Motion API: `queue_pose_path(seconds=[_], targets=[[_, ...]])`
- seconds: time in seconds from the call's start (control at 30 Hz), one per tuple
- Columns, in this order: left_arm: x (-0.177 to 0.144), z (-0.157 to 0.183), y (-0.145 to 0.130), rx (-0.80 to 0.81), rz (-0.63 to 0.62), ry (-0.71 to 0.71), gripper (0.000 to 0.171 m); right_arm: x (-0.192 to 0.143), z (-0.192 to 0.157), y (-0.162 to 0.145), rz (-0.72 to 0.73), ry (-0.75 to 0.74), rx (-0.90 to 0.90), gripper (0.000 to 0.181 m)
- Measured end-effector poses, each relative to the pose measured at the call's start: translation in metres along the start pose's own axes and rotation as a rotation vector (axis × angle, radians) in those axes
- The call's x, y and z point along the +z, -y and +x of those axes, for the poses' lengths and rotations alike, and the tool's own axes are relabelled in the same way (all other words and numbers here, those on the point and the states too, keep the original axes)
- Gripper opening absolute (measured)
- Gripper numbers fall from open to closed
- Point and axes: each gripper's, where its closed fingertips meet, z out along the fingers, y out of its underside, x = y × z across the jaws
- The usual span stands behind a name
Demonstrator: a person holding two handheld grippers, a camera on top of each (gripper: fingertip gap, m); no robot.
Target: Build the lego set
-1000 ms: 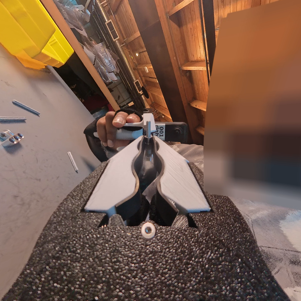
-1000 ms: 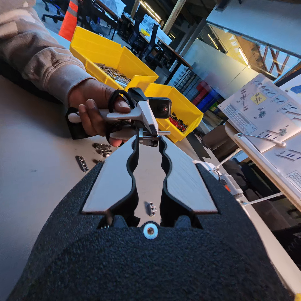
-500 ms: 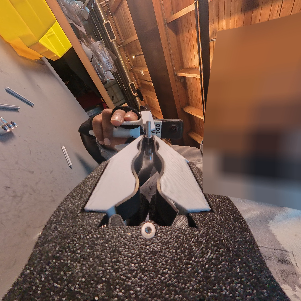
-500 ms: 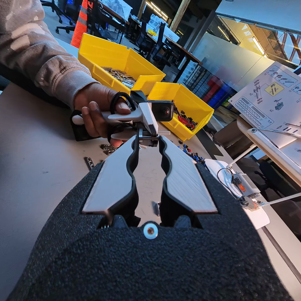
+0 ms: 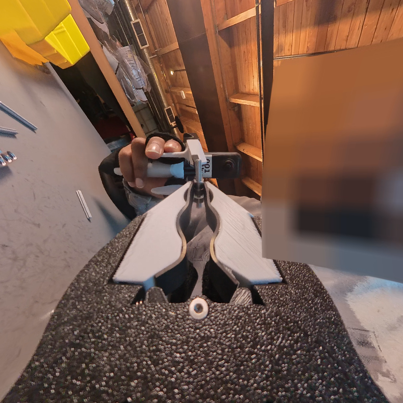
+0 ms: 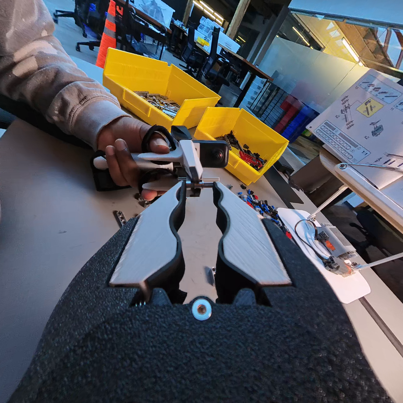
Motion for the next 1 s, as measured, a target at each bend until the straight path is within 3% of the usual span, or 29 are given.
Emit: queue_pose_path(seconds=[0.03,0.3,0.53,0.77,1.0], targets=[[-0.001,0.0,0.002,0.013,0.005,0.007,0.007,-0.002,0.003,0.0,0.008,-0.009,0.012,0.022],[-0.004,-0.005,0.001,0.103,-0.04,0.086,0.007,-0.004,0.006,-0.004,0.017,0.004,0.052,0.022],[-0.013,-0.02,0.012,0.141,0.016,0.214,0.006,-0.003,0.013,-0.009,-0.033,-0.093,-0.094,0.028],[-0.013,-0.033,0.007,0.162,-0.012,0.314,0.006,0.005,0.006,-0.029,-0.155,-0.084,-0.181,0.014],[-0.011,-0.035,0.006,0.195,-0.025,0.353,0.006,0.007,0.004,-0.032,-0.183,-0.055,-0.121,0.013]])
